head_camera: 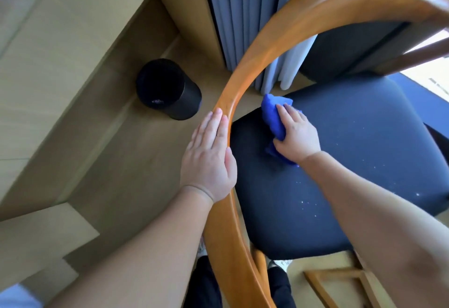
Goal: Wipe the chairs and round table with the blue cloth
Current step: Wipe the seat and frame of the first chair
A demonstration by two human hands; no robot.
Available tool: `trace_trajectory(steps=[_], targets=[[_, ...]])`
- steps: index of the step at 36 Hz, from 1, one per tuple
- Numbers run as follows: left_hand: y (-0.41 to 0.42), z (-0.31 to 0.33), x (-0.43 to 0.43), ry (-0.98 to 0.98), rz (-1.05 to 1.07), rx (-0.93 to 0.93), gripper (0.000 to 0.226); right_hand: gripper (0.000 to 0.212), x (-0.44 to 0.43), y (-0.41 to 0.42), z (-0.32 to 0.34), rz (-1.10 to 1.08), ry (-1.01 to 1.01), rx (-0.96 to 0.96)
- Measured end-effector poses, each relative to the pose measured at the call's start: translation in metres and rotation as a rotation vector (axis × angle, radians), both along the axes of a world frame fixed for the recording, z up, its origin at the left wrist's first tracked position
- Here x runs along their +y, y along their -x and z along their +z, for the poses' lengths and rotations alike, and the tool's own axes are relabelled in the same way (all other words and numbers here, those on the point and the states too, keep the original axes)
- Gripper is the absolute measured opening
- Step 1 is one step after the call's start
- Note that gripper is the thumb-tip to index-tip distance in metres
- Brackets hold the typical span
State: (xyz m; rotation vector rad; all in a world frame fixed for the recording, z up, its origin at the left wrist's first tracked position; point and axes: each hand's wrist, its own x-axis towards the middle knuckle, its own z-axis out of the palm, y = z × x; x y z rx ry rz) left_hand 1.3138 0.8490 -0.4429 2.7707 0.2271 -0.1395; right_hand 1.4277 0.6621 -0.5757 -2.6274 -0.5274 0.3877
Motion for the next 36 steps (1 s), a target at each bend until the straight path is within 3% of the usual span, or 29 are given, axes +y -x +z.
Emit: trace_trajectory(steps=[5,8,10,16,20,24,36], targets=[[0.001,-0.001,0.0,0.023,-0.004,-0.016,0.059,0.094,0.022,-0.034,0.001,-0.018,0.098,0.113],[0.001,-0.002,0.002,0.022,-0.009,-0.015,0.059,0.128,0.038,-0.024,-0.012,0.199,0.231,0.24],[0.0,-0.002,0.003,0.021,-0.01,-0.013,0.059,0.136,0.033,-0.031,-0.017,0.318,0.268,0.233],[0.002,-0.003,0.002,0.023,-0.01,-0.015,0.059,0.131,0.007,-0.051,-0.021,0.337,0.261,0.096],[0.001,-0.003,0.002,0.024,-0.01,-0.007,0.059,0.106,0.043,-0.031,-0.026,0.252,0.165,0.101],[0.0,-0.003,0.002,0.009,-0.02,-0.01,0.06,0.087,0.061,-0.018,-0.022,0.202,0.202,0.09],[0.002,-0.007,0.007,0.026,-0.019,-0.034,0.057,0.087,0.047,0.1,-0.005,0.489,0.212,0.124]])
